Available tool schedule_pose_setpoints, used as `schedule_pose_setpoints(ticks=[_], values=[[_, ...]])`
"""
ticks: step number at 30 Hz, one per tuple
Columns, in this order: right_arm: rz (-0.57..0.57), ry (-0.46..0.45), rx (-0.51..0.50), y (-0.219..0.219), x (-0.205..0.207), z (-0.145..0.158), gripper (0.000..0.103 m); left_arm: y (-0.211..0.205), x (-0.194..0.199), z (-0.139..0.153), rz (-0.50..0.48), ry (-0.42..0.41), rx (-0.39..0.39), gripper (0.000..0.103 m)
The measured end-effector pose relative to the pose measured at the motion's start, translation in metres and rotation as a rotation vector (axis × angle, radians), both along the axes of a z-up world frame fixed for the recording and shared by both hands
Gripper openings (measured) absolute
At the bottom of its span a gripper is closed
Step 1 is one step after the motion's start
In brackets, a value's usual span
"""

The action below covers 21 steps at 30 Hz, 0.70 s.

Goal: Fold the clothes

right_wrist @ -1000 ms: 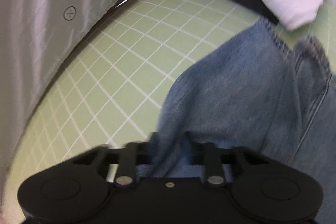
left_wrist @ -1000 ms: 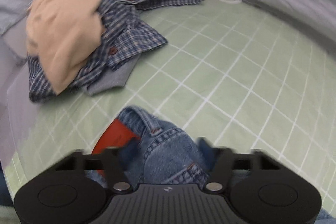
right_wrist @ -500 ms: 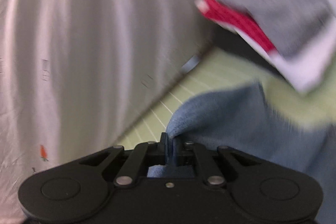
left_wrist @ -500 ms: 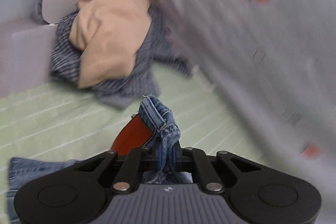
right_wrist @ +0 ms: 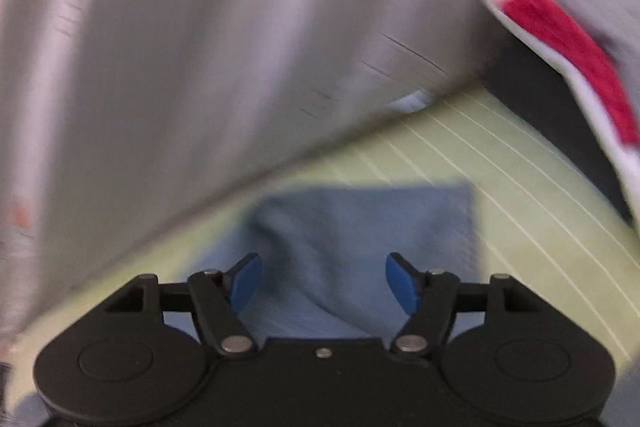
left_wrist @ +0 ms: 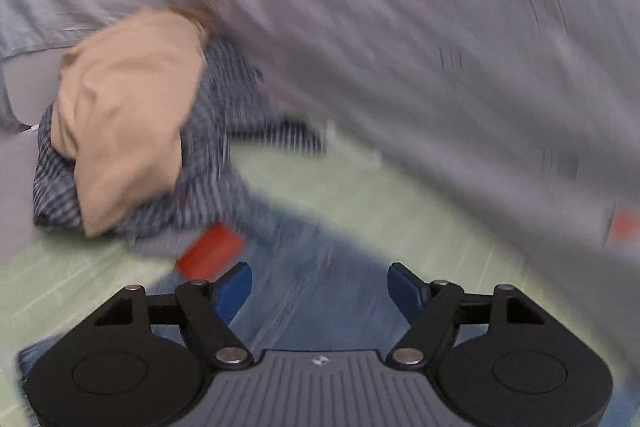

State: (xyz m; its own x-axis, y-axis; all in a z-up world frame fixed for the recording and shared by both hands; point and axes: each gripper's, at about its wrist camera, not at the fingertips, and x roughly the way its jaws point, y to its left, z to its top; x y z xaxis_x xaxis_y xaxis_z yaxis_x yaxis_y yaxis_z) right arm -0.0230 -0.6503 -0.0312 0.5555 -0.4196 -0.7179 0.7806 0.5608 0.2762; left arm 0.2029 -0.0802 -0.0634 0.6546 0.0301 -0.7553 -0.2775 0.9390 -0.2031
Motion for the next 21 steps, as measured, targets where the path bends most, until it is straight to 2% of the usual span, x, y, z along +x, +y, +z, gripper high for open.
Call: schedule_pose_setpoints(ticks=[2,6,9,12,15,17,18,20,21], values=[[-0.040,0.035,0.026,-0.005,-0.018,-0.015,0.069,-0.013,-0.011,-0.017,-0.050,0.069,0.043,0.075],[-0.087,0.098,0.048,-0.012,-0.033,-0.037,0.069,-0.030,-0.033,-0.048,-0.070,0.169,0.055,0.076],[-0.109,0.136,0.057,-0.013,-0.036,-0.050,0.074,-0.042,-0.042,-0.061,-0.076,0.194,0.103,0.080],[-0.122,0.170,0.075,-0.016,-0.031,-0.061,0.079,-0.058,-0.044,-0.067,-0.141,0.213,0.214,0.084],[-0.126,0.174,0.094,-0.018,-0.032,-0.067,0.079,-0.067,-0.048,-0.072,-0.157,0.229,0.267,0.090],[-0.124,0.133,0.115,-0.019,-0.037,-0.069,0.079,-0.071,-0.050,-0.076,-0.154,0.250,0.287,0.091],[-0.117,0.102,0.120,-0.018,-0.041,-0.068,0.076,-0.073,-0.050,-0.079,-0.152,0.254,0.298,0.093],[-0.078,0.076,0.118,-0.020,-0.044,-0.069,0.054,-0.074,-0.052,-0.080,-0.139,0.255,0.306,0.094],[-0.056,0.075,0.113,-0.020,-0.044,-0.069,0.029,-0.074,-0.051,-0.081,-0.133,0.257,0.304,0.095]])
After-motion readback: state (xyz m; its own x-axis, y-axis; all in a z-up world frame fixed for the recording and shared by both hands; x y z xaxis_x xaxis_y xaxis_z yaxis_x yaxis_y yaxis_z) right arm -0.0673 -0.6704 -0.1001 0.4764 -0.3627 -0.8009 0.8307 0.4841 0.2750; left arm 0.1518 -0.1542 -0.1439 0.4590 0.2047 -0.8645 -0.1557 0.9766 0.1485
